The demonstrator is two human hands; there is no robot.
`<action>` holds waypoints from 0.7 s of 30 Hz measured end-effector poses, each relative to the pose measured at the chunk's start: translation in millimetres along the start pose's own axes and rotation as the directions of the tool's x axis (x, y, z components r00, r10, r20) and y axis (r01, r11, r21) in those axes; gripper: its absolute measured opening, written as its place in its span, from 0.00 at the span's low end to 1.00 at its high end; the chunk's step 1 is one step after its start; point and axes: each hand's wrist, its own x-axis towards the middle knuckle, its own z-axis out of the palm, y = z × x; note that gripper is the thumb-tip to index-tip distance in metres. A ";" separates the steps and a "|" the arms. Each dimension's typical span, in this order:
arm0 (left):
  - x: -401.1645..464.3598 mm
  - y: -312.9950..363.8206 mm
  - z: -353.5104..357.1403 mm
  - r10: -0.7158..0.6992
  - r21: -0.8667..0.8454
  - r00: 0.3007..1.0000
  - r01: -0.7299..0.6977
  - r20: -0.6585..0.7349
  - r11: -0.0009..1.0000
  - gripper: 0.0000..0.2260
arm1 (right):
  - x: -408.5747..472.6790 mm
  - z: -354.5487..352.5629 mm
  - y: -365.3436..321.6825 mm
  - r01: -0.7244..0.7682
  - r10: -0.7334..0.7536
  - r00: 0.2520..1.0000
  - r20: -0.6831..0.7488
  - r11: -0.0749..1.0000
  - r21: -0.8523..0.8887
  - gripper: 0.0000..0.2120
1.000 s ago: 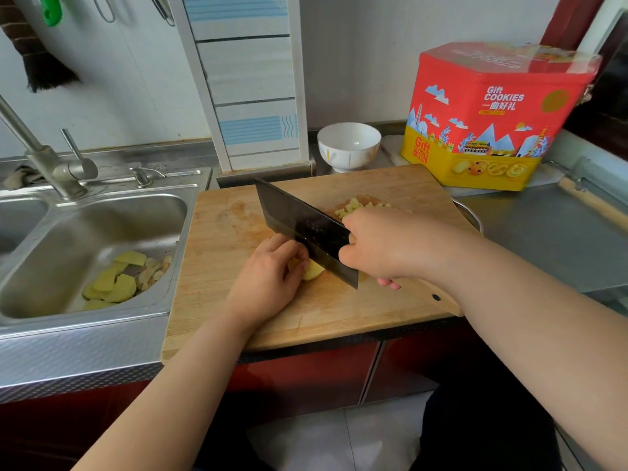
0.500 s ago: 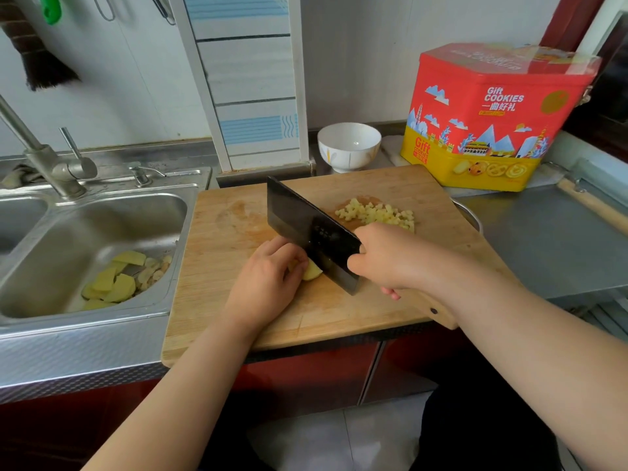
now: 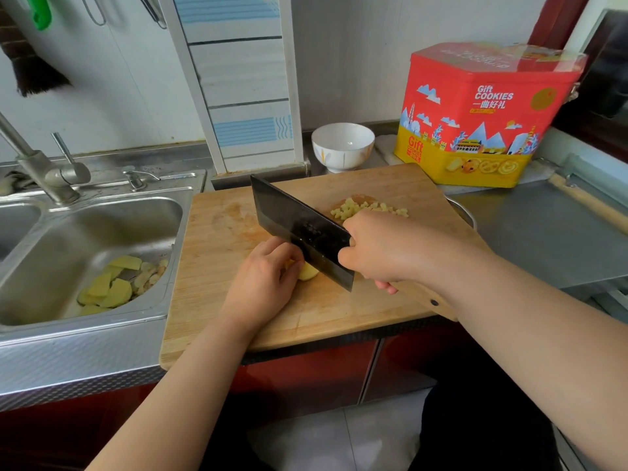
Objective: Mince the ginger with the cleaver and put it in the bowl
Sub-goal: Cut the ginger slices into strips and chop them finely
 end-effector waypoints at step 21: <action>-5.4 1.1 -1.5 -0.026 0.015 0.999 0.027 -0.043 1.000 0.02 | 6.4 20.3 14.3 -0.039 0.050 0.997 -0.054 0.981 0.189 0.14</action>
